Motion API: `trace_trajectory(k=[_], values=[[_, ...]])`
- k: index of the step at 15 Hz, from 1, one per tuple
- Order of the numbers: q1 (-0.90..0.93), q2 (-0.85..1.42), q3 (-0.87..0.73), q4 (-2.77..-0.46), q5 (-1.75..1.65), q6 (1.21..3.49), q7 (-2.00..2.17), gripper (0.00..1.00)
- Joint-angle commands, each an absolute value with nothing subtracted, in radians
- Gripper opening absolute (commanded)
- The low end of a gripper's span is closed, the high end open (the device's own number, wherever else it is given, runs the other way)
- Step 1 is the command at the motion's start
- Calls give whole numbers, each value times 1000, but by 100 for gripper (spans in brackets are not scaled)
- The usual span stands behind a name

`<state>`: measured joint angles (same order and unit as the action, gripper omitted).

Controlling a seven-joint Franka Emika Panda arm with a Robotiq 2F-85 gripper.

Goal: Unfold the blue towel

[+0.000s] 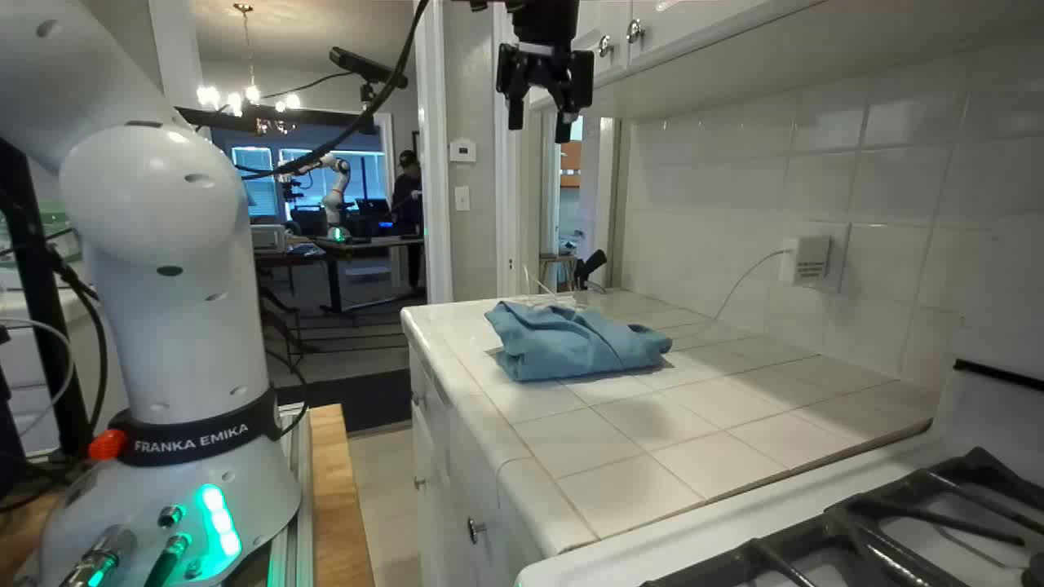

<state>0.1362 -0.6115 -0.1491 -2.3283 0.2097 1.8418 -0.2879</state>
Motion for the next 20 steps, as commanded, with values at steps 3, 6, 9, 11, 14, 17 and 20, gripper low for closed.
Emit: trace_trajectory(k=[3,6,9,11,14,17,20], values=[[111,-609,-130,-2326,222,1837,-299,100],[111,-608,-130,-2326,222,1837,-299,100],[118,-595,-87,-2344,208,1860,-276,100],[133,-582,-32,-2367,194,1870,-258,100],[148,-546,69,-2425,164,1933,-208,100],[131,-503,171,-2486,88,2056,-76,100],[111,-455,228,-2552,-9,2207,74,100]])
